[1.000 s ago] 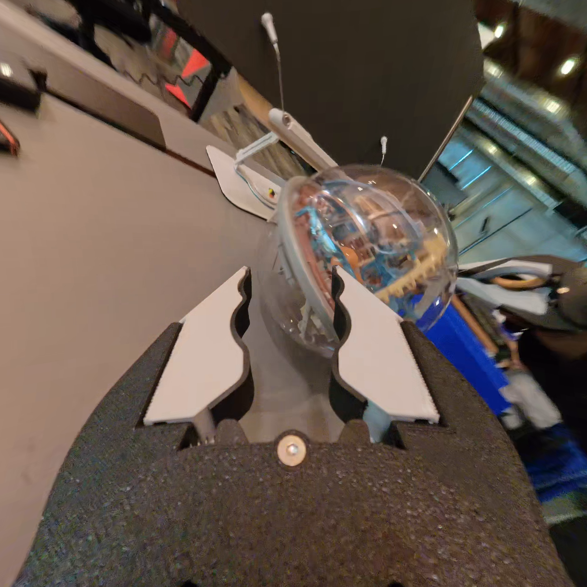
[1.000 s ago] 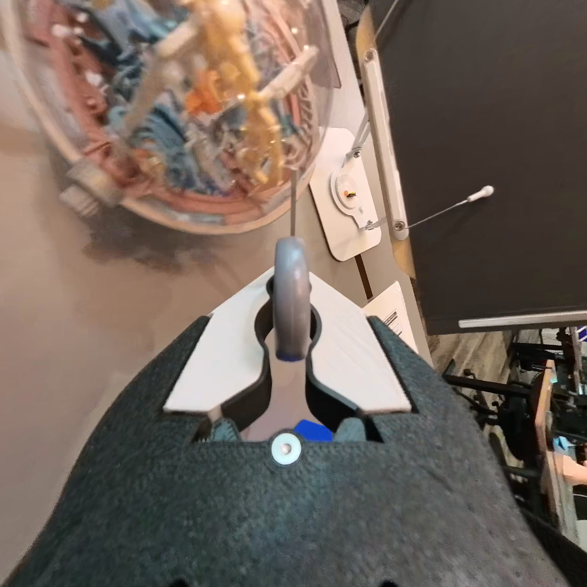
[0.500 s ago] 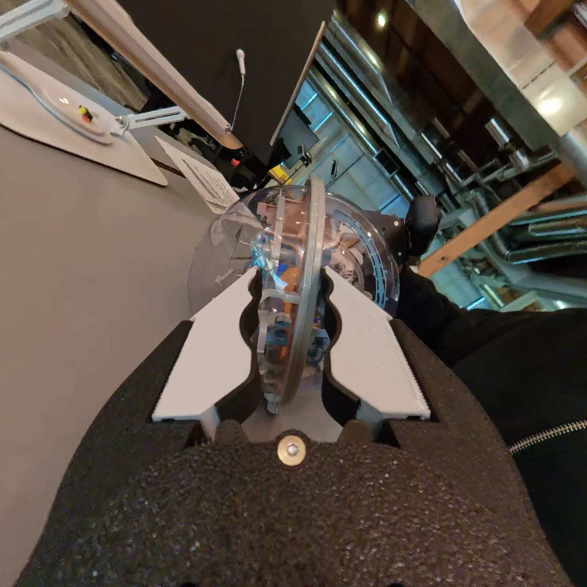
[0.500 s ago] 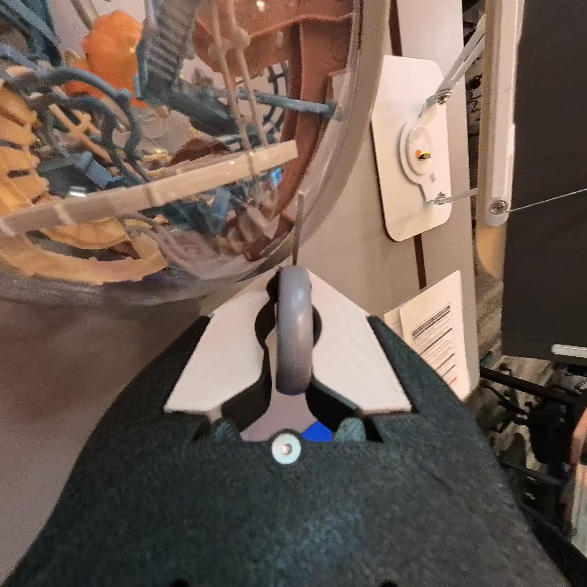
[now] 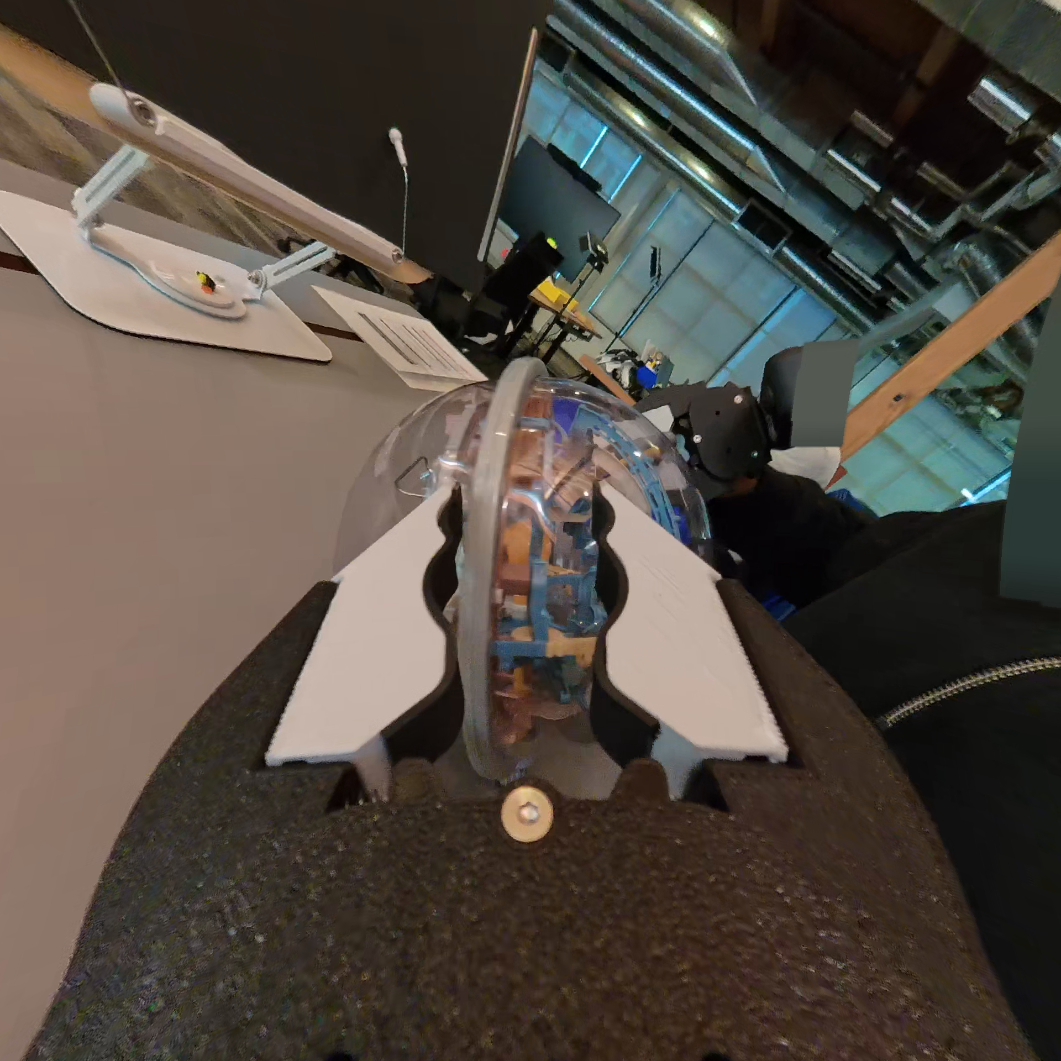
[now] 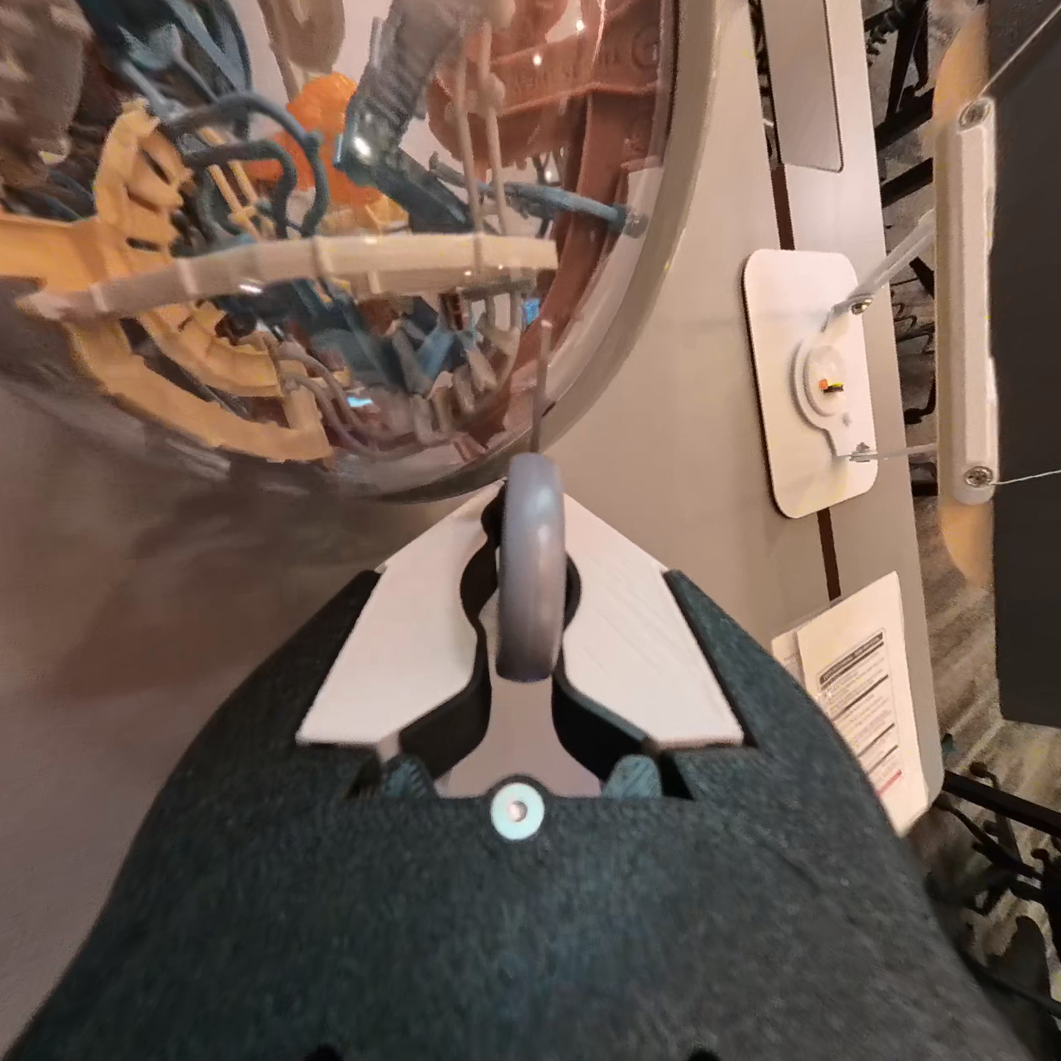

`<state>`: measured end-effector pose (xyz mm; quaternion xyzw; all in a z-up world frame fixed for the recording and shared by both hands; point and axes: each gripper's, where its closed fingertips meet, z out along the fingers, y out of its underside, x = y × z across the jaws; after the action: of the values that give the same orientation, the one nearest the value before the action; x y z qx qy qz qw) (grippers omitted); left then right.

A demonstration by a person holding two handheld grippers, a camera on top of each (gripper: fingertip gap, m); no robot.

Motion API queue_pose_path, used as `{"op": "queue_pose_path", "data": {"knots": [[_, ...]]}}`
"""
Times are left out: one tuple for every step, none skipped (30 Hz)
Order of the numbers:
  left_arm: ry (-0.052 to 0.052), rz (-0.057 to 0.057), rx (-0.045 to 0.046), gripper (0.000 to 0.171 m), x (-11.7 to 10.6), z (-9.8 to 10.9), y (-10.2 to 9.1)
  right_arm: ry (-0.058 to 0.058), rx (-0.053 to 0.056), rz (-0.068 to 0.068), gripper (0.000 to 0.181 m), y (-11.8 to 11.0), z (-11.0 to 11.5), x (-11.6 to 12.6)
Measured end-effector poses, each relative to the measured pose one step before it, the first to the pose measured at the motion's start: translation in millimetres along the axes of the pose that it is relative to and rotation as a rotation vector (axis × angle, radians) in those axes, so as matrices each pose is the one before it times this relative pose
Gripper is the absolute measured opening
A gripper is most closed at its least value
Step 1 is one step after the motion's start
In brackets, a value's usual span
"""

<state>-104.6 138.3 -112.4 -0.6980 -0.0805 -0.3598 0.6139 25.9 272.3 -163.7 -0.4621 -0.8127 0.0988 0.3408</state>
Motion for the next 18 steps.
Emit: {"op": "queue_pose_path", "data": {"knots": [[-0.0225,0.0115,-0.01730,0.048,-0.73,0.43,1.96,-0.0021,0.0141,0.0112,0.010,-2.15,-1.36,-1.12],[-0.0178,0.0067,0.00531,0.050,-1.51,0.49,-0.81,-0.0016,0.0018,0.0130,0.010,0.07,-0.97,-1.03],[0.0012,0.0014,0.00011,0.050,0.84,0.44,0.28,-0.0016,0.0068,0.0107,0.010,0.15,-1.58,-1.57],[0.0060,-0.0109,-0.00421,0.049,1.01,0.77,0.86,-0.0044,0.0160,0.0209,0.010,-0.86,-1.95,-1.25],[0.0064,-0.0148,-0.00229,0.049,0.90,1.10,0.63,-0.0083,0.0102,0.0260,0.010,-0.18,-2.46,-1.40],[0.0017,-0.0034,0.00247,0.046,0.62,0.24,0.14,-0.0075,0.0090,0.0219,0.010,-0.06,-3.08,-1.17],[0.0008,0.0014,0.00101,0.040,0.72,0.02,0.40,-0.0069,0.0146,0.0206,0.009,-0.34,-3.57,-0.74],[0.0022,0.0019,-0.00134,0.033,0.98,0.17,0.55,-0.0076,0.0127,0.0242,0.009,-0.12,-3.50,-0.80],[0.0012,0.0027,-0.00248,0.023,0.41,0.05,1.05,-0.0091,0.0025,0.0214,0.010,1.41,-2.77,-1.15],[-0.0028,0.0090,-0.00556,0.010,0.14,-0.16,1.78,-0.0119,-0.0045,0.0134,0.009,2.65,-1.90,-1.99],[0.0105,0.0092,0.00146,0.010,2.79,0.15,0.76,-0.0118,-0.0114,0.0107,0.010,3.77,-1.14,-2.37],[-0.0062,0.0052,0.00388,0.010,0.35,0.45,0.11,-0.0032,-0.0129,0.0076,0.010,3.70,-1.10,-1.58],[-0.0108,0.0113,0.00332,0.009,-0.48,0.39,-0.15,0.0046,-0.0173,0.0002,0.010,3.81,-1.02,-0.41],[-0.0075,0.0097,-0.00054,0.009,-0.04,0.30,0.03,0.0078,-0.0219,-0.0020,0.010,3.97,-0.95,0.25],[-0.0073,0.0053,-0.00149,0.009,-0.43,0.05,0.01,0.0057,-0.0206,-0.0002,0.010,3.51,-1.29,0.19],[-0.0090,0.0046,-0.00029,0.009,-0.93,0.11,-0.25,-0.0009,-0.0194,0.0047,0.010,2.81,-1.15,-0.31],[-0.0115,0.0051,-0.00008,0.010,-0.83,-0.11,-0.07,-0.0019,-0.0140,0.0093,0.010,1.90,-1.12,-0.35],[-0.0133,0.0120,-0.00045,0.010,-0.28,-0.51,0.00,-0.0042,-0.0073,0.0088,0.010,0.86,-1.01,-0.44]]}}
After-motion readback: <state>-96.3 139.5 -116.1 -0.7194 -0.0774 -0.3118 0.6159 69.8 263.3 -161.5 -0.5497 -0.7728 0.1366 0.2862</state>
